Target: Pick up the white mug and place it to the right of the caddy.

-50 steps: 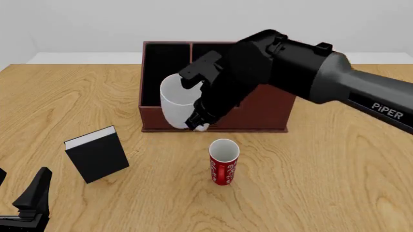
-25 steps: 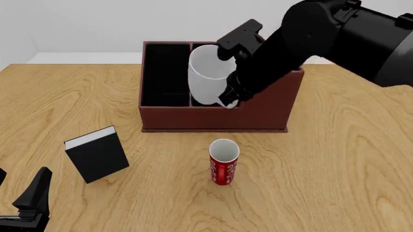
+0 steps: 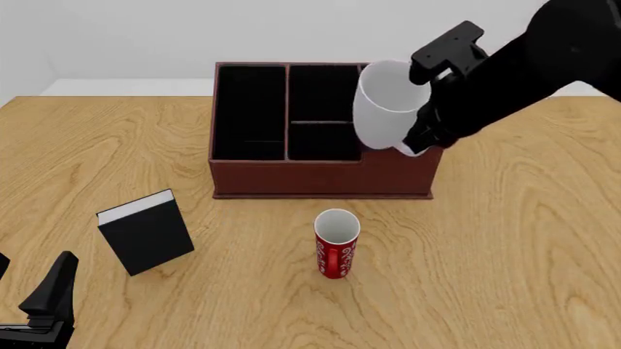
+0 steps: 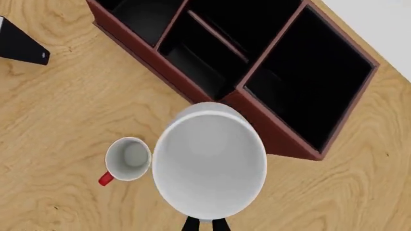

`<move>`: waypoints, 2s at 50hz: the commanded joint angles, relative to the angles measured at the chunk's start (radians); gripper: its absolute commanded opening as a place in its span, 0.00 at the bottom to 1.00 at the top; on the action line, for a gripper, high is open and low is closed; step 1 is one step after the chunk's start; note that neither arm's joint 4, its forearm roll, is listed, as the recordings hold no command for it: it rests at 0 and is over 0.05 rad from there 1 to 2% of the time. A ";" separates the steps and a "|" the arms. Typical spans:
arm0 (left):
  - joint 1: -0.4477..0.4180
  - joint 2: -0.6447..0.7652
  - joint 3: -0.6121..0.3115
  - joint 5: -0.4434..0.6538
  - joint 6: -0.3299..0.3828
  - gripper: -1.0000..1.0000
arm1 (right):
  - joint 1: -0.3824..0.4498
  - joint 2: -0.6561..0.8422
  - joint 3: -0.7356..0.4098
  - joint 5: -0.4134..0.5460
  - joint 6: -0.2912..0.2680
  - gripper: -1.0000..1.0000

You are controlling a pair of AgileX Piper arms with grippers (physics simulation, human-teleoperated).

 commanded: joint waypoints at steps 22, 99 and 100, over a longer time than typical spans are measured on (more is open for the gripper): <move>0.000 0.000 0.000 0.000 0.000 1.00 | -0.231 -0.143 0.187 -0.029 -0.038 0.00; 0.000 0.000 0.000 0.000 0.000 1.00 | -0.634 0.083 0.198 -0.219 -0.060 0.00; 0.000 0.000 0.000 0.000 0.000 1.00 | -0.634 0.084 0.198 -0.219 -0.060 0.00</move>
